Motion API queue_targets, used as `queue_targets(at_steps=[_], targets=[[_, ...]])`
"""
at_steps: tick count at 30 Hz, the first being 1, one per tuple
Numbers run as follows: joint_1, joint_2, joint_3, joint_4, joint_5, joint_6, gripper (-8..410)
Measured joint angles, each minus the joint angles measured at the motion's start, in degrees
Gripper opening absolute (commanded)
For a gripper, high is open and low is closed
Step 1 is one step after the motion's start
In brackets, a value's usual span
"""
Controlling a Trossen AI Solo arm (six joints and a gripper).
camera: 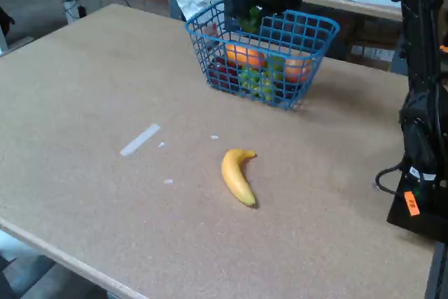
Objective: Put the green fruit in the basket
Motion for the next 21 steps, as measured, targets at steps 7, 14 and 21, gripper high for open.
queue_targets(at_steps=[7,14,21], targets=[[-0.9,0.3,0.0,0.0,2.0,0.7,243],[-1.7,0.3,0.0,0.2,2.2,0.5,337],[-1.9,0.3,0.0,0.6,2.2,0.2,389]])
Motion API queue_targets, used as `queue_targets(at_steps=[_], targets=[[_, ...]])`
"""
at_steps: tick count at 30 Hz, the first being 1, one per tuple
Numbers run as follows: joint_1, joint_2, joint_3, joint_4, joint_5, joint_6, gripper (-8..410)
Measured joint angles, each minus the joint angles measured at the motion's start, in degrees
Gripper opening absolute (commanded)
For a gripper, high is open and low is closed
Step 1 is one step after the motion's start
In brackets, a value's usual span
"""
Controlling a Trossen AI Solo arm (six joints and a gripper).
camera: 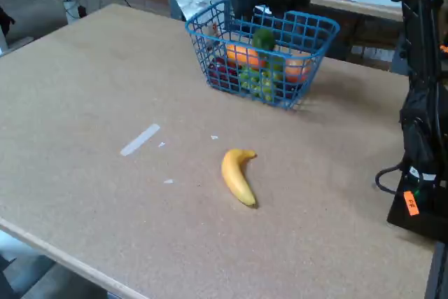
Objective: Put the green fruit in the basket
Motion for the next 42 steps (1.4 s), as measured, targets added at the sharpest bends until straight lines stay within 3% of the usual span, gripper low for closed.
queue_targets(at_steps=[8,15,22,32,42], targets=[[0.0,0.0,0.0,-0.1,-0.3,-0.8,394],[0.5,-2.2,0.0,-2.8,-5.5,-1.3,394],[4.1,-8.6,-1.4,-6.6,-4.7,-2.5,393],[11.0,-28.6,-20.9,0.6,-4.2,-2.2,393],[15.3,-53.0,-36.6,1.9,-4.0,-2.5,393]])
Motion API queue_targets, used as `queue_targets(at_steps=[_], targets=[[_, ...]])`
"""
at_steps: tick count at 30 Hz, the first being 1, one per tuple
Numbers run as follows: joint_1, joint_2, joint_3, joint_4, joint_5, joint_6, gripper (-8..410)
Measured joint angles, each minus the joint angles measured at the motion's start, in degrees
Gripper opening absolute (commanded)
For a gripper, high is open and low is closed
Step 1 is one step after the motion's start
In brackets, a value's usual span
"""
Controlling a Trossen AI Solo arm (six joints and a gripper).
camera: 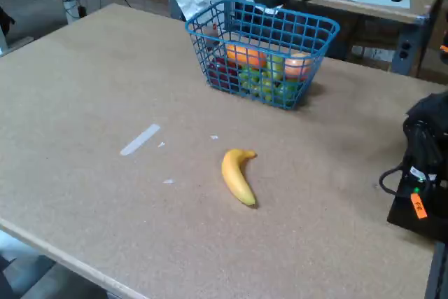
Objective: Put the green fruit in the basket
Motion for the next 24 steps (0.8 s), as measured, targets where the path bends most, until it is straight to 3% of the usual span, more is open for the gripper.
queue_targets(at_steps=[7,24], targets=[[0.8,-7.5,-4.1,0.4,-1.3,-0.2,393],[0.8,-8.0,-5.1,0.3,-1.5,-0.2,393]])
